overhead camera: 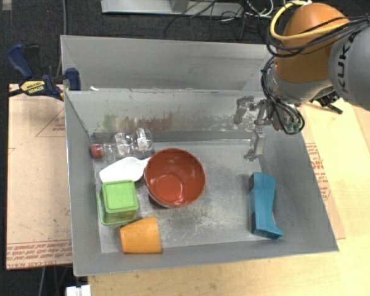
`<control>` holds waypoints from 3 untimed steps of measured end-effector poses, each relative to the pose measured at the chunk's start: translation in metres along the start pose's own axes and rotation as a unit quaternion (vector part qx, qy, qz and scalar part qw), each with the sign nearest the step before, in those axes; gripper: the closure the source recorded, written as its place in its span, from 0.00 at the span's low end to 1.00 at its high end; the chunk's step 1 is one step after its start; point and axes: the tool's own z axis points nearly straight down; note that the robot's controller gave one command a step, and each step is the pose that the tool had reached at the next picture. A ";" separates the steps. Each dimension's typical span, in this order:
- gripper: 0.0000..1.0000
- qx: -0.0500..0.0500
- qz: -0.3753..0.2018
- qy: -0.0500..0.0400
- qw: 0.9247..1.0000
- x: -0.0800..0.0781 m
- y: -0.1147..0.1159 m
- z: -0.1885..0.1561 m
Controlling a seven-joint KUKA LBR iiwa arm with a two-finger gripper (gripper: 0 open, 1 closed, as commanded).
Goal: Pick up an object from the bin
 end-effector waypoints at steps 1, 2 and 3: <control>0.00 -0.002 -0.019 0.004 1.000 0.029 0.092 0.080; 0.00 -0.002 0.020 0.003 1.000 0.057 0.158 0.132; 0.00 -0.002 0.046 0.005 0.999 0.112 0.155 0.121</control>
Offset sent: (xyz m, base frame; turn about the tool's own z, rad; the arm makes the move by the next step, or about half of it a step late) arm -0.0264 0.0857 -0.0752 -0.0289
